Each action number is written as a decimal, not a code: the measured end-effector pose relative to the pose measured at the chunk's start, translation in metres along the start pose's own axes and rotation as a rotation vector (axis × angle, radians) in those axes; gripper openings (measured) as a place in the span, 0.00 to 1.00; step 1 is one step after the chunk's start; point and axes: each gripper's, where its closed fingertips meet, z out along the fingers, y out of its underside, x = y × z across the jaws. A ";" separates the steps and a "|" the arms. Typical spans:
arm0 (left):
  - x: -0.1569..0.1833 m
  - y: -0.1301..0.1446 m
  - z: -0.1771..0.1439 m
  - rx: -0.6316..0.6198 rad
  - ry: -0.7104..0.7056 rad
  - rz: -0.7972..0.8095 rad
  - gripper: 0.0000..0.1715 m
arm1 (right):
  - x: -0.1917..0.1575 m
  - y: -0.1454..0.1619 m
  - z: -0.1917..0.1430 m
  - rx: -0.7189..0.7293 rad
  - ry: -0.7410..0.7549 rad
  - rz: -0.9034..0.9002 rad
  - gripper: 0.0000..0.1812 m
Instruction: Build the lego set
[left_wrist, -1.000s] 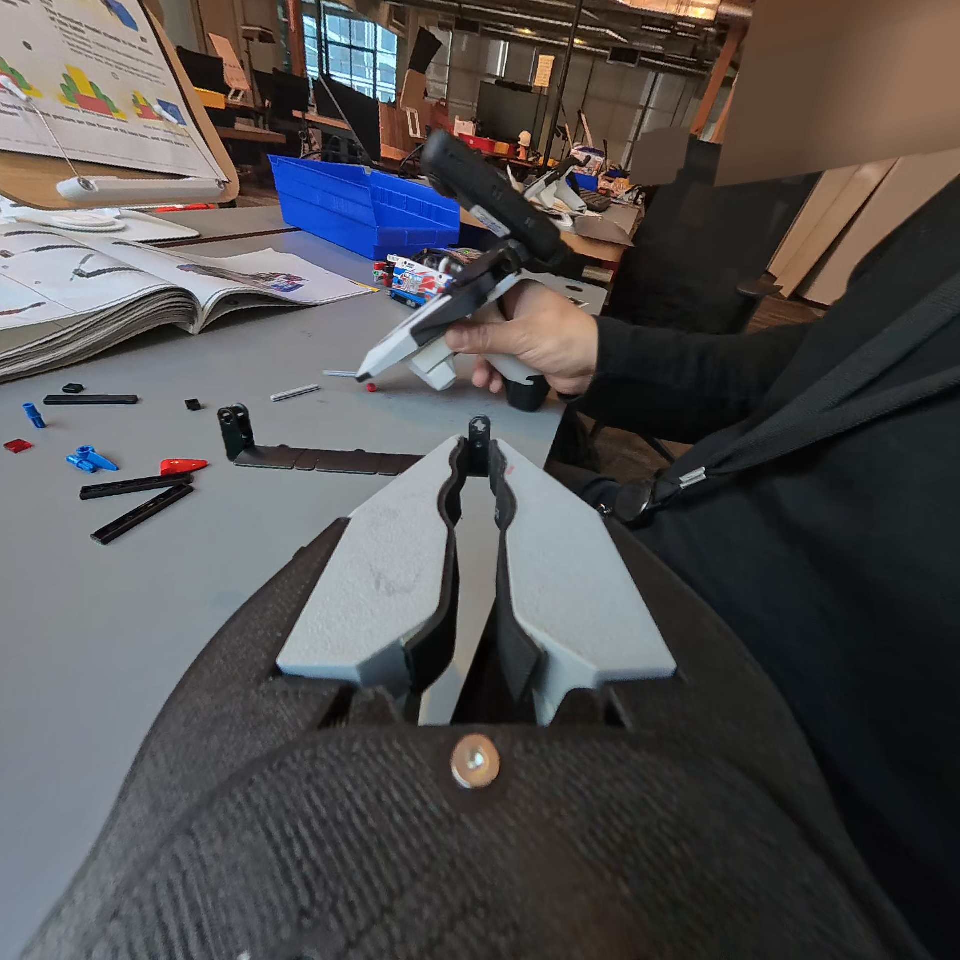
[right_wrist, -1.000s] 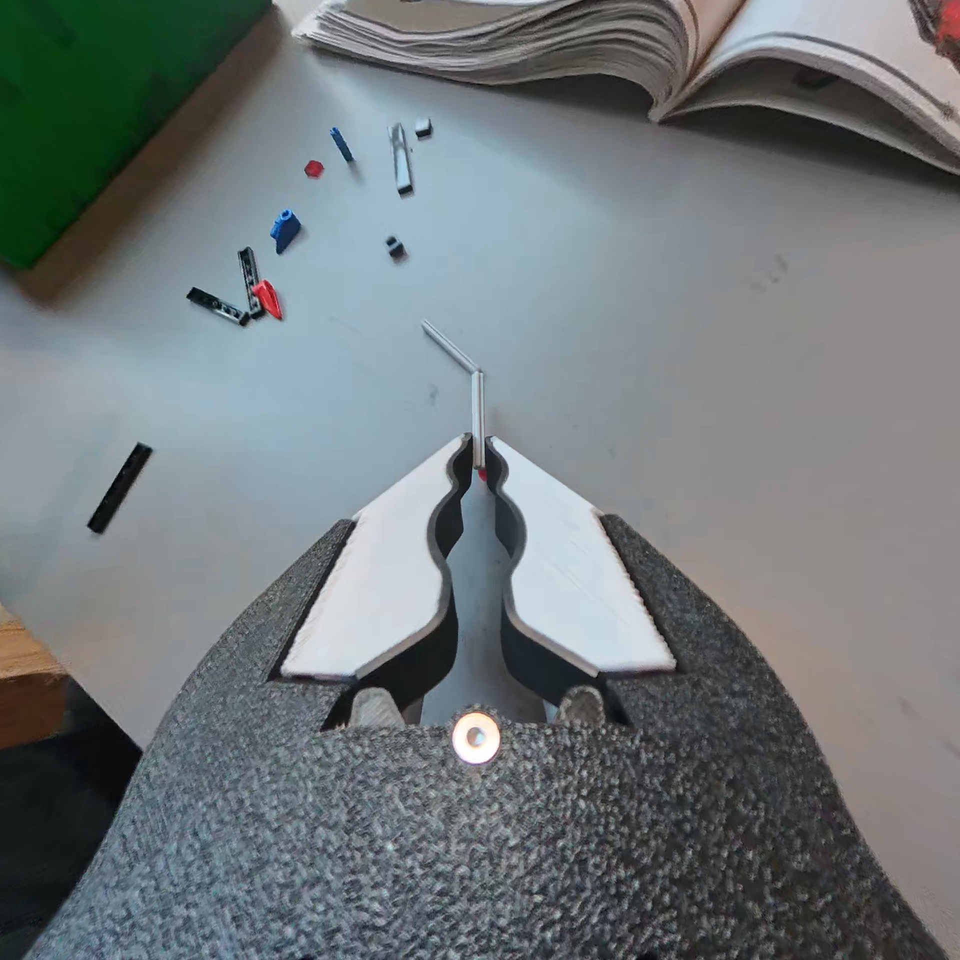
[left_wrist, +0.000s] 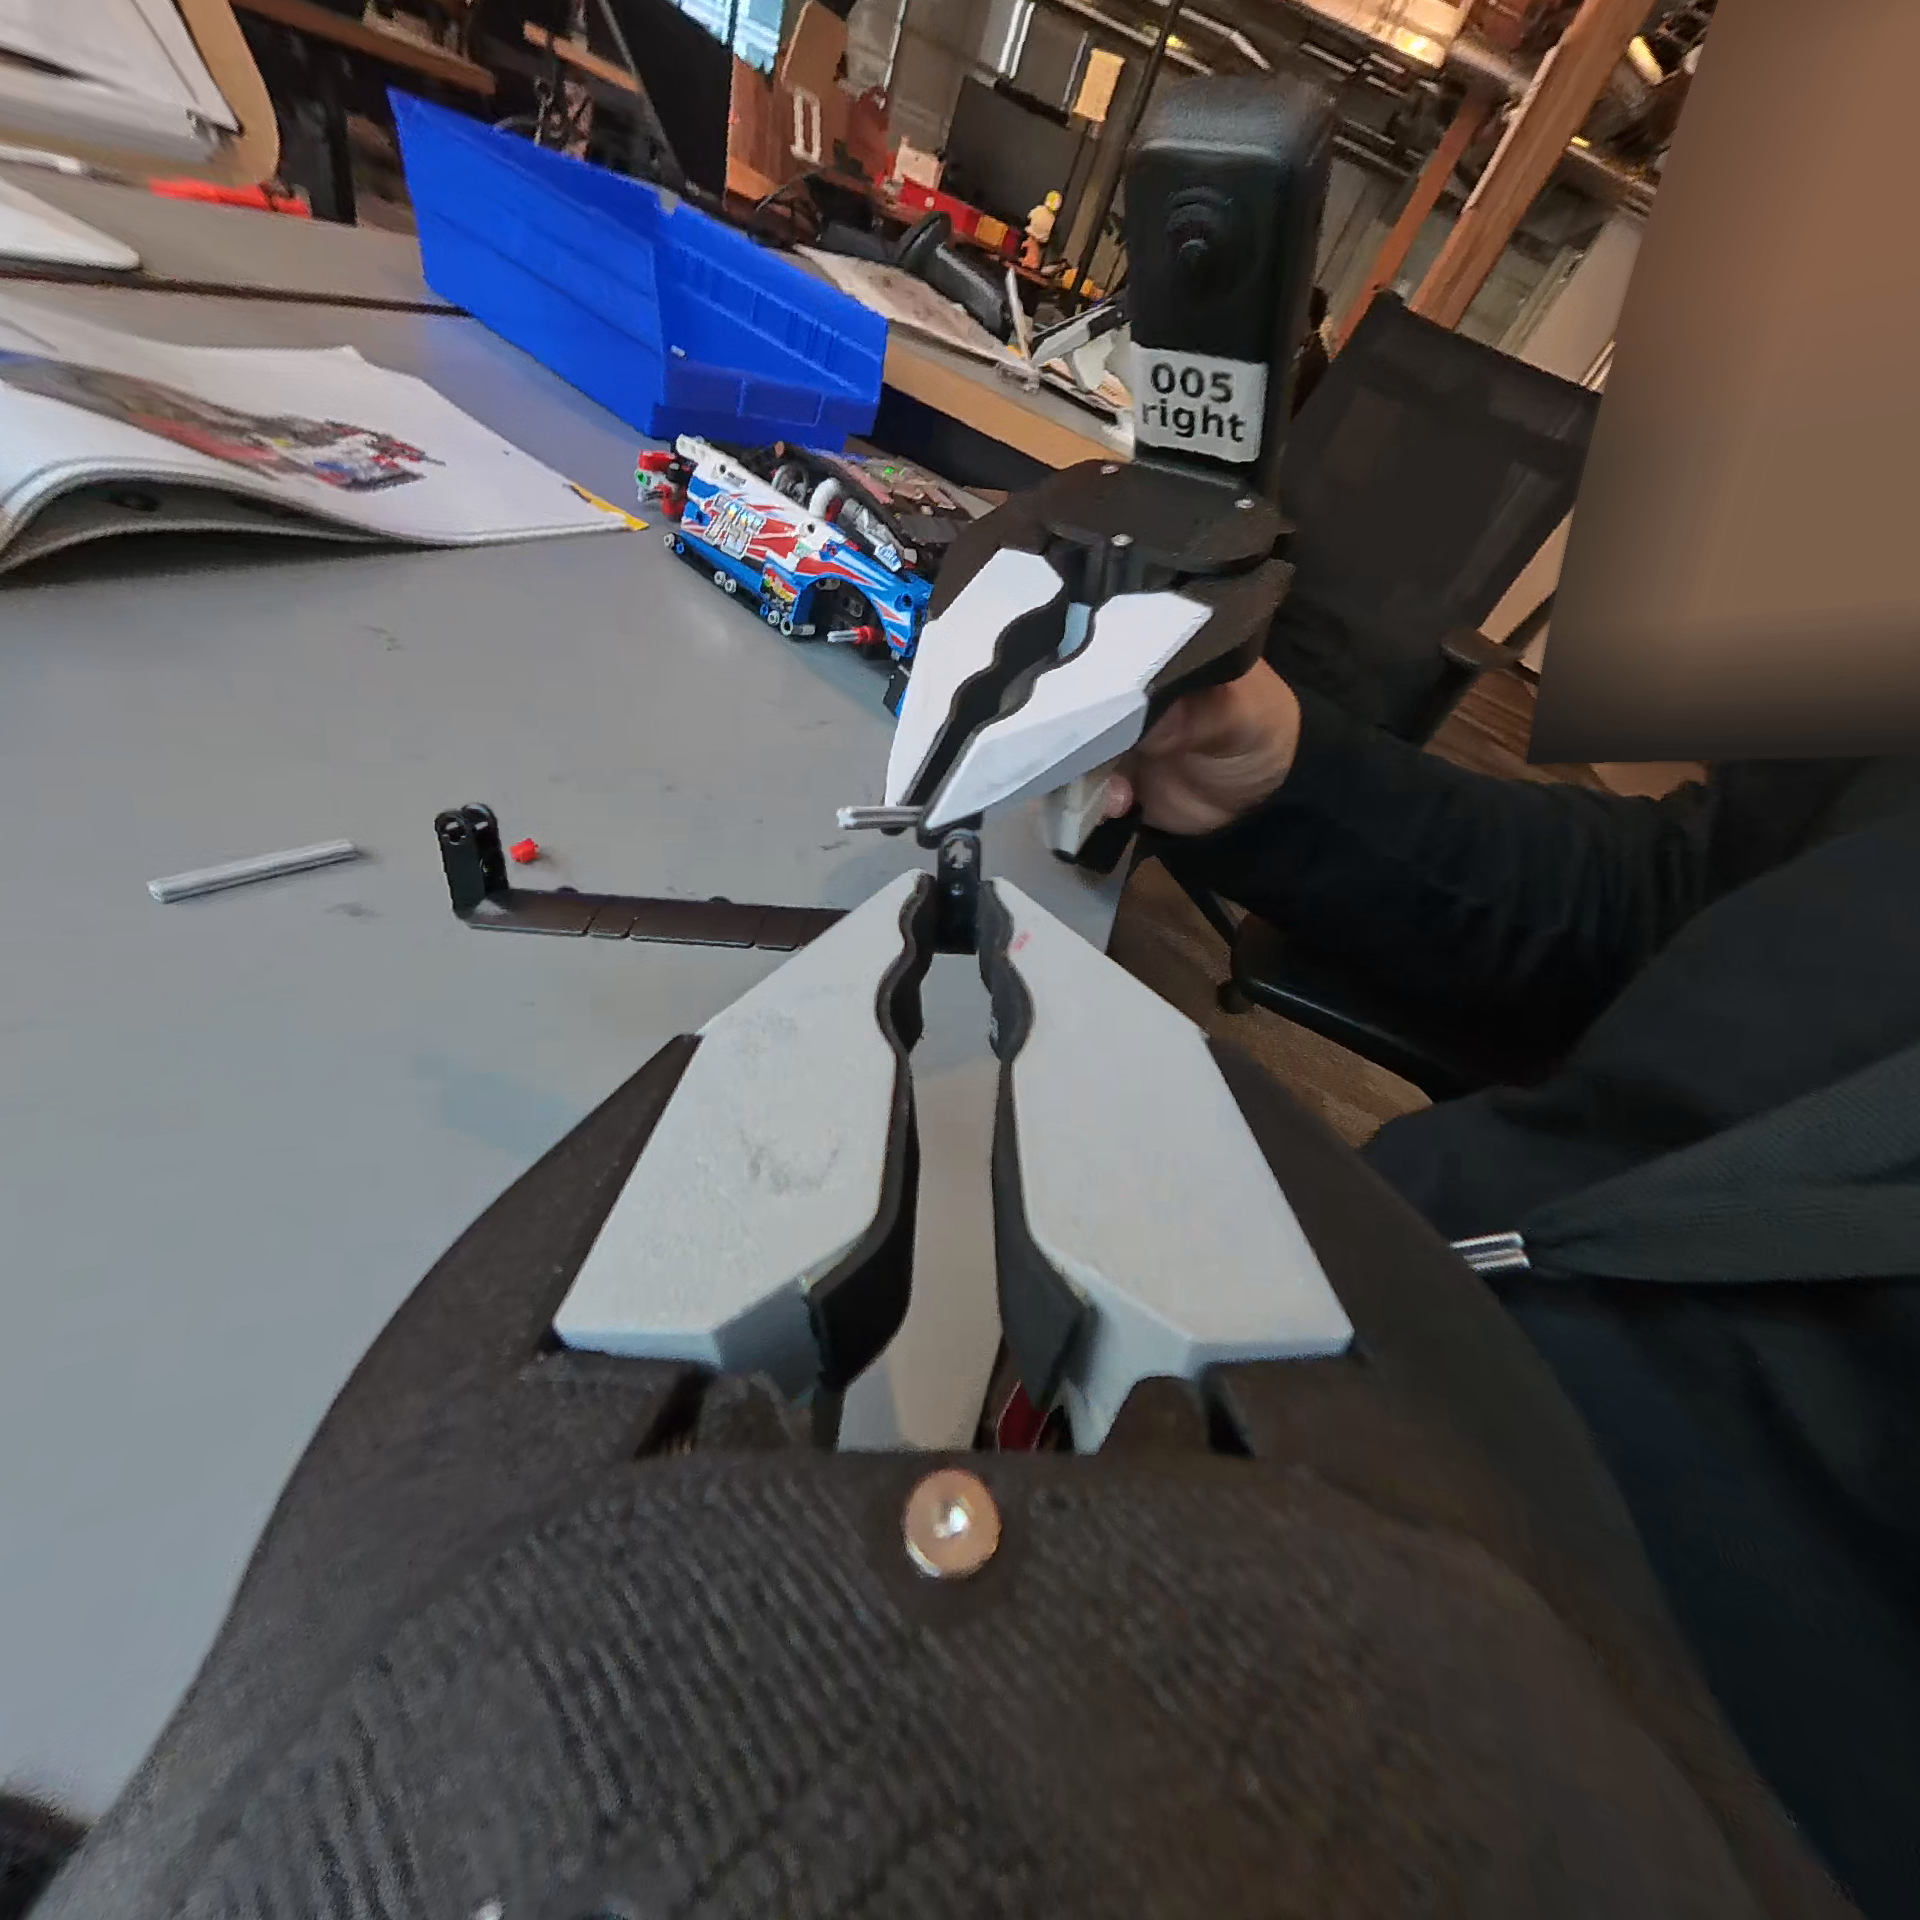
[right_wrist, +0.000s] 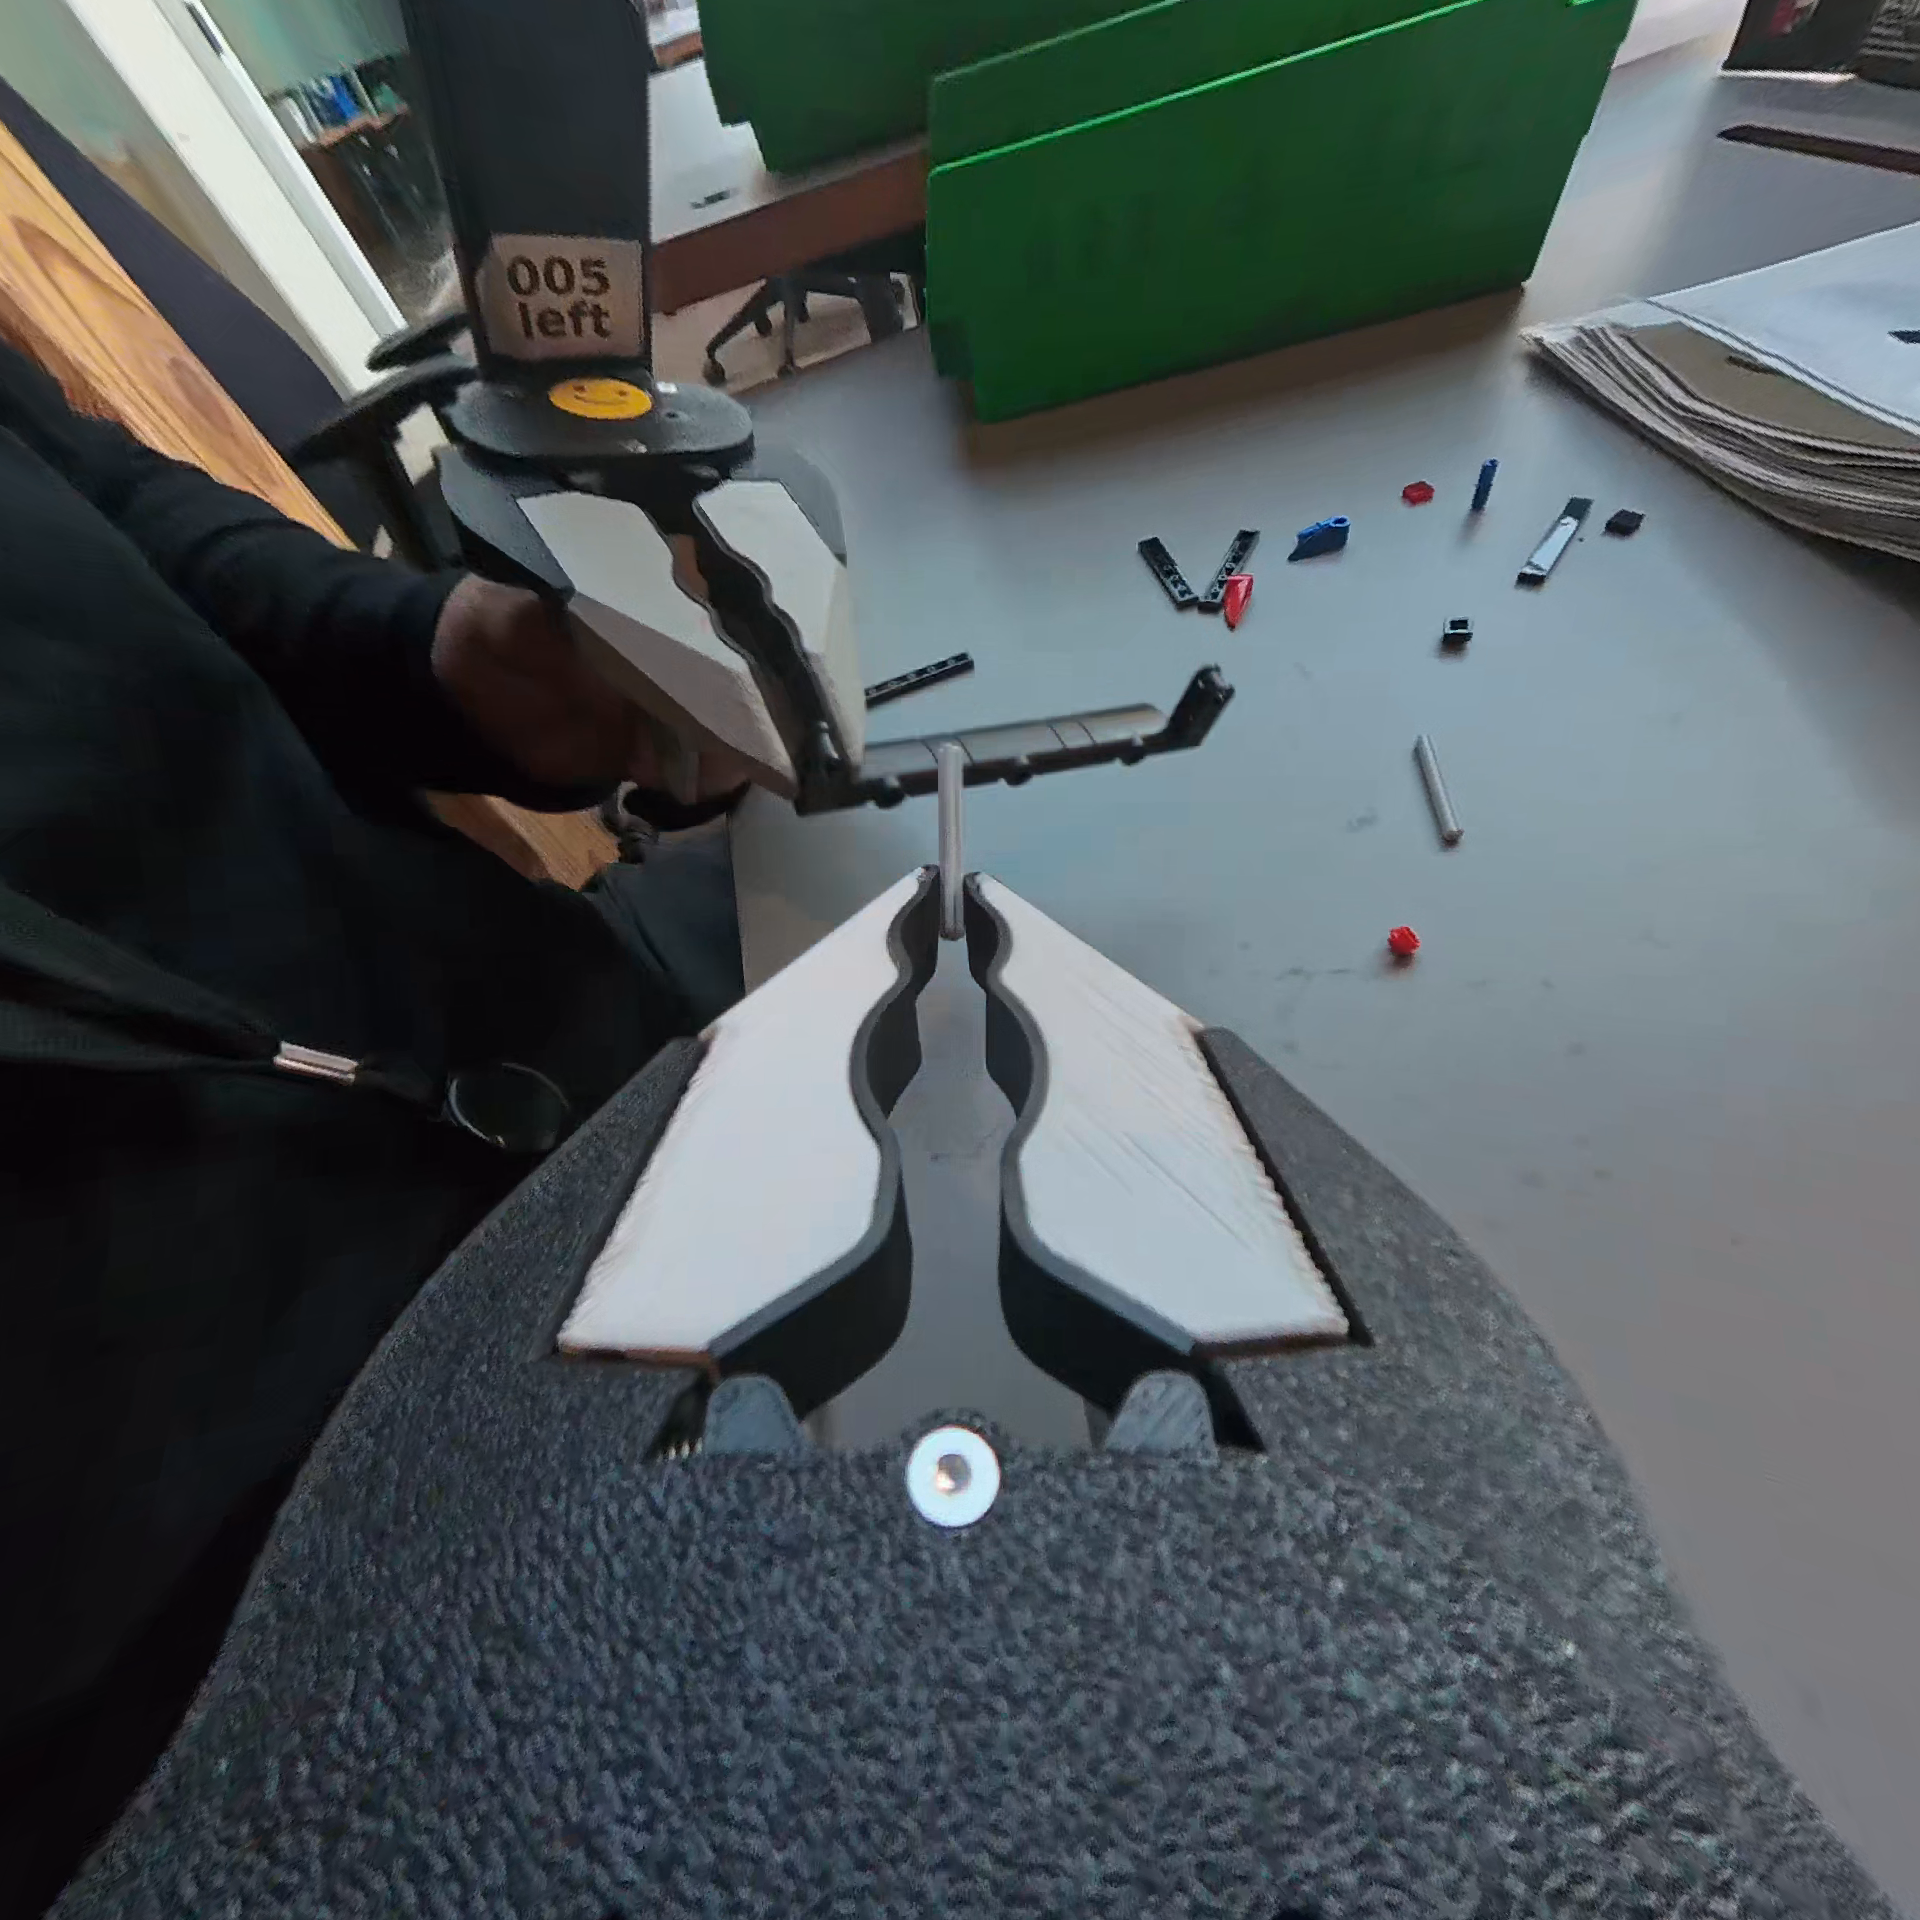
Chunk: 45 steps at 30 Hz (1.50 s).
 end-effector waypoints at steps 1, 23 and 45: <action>-0.002 0.001 0.004 -0.006 -0.009 -0.020 0.03 | 0.001 0.001 0.002 0.002 -0.004 0.013 0.02; -0.038 0.048 0.025 -0.327 -0.220 -0.147 0.04 | 0.018 0.027 0.017 -0.158 0.041 0.073 0.02; -0.042 0.059 0.007 -0.395 -0.282 0.007 0.03 | 0.009 0.046 0.023 -0.277 0.013 0.074 0.02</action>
